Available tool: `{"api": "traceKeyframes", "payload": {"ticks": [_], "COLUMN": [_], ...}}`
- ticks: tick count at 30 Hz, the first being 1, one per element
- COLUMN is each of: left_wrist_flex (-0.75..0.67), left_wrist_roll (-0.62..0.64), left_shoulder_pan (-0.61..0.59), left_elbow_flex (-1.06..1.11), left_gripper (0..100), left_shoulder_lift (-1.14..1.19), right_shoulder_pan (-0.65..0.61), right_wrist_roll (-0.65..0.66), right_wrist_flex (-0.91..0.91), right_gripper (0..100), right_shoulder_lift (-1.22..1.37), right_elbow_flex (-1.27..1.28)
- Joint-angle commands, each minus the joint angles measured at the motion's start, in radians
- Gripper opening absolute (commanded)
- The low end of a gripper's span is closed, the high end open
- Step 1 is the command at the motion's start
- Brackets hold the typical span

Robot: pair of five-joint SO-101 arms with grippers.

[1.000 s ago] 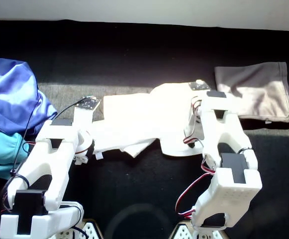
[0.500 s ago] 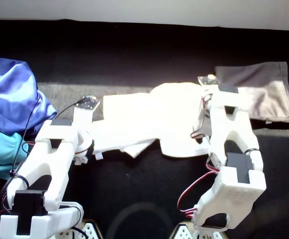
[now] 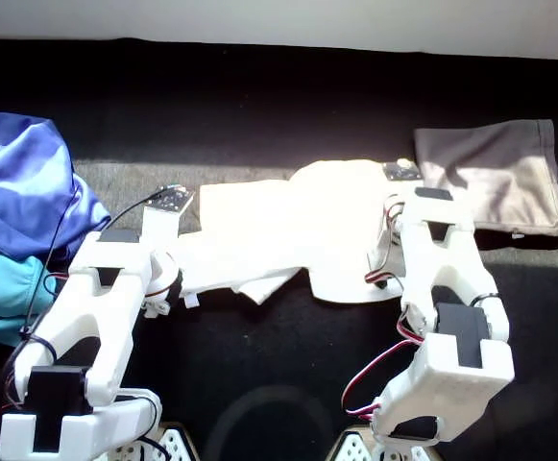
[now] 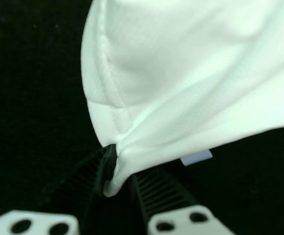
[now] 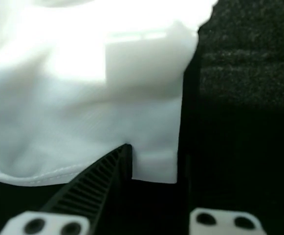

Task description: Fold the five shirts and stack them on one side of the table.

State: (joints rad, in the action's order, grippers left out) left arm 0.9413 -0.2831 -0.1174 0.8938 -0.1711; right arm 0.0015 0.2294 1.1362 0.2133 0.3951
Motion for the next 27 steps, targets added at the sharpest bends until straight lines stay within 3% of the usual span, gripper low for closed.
{"api": "traceKeyframes", "payload": {"ticks": [1, 2, 20, 27], "left_wrist_flex": [-0.017, -0.017, 0.002, 0.402], "left_wrist_roll": [0.005, 0.005, 0.002, 0.005], "left_shoulder_pan": [-0.008, -0.008, -0.008, -0.005], "left_elbow_flex": [0.007, 0.007, -0.074, -0.541], "left_gripper": [1, 1, 1, 1], "left_shoulder_lift": [0.008, 0.008, 0.001, 0.001], "right_shoulder_pan": [0.013, 0.013, 0.128, 0.113], "right_wrist_roll": [-0.009, -0.009, -0.003, -0.002], "right_wrist_flex": [-0.015, -0.012, 0.278, 0.291], "right_gripper": [4.3, 0.0, 0.5, 0.5], "right_shoulder_lift": [-0.013, -0.015, -0.054, -0.32], "right_elbow_flex": [0.016, 0.002, -0.375, -0.47]}}
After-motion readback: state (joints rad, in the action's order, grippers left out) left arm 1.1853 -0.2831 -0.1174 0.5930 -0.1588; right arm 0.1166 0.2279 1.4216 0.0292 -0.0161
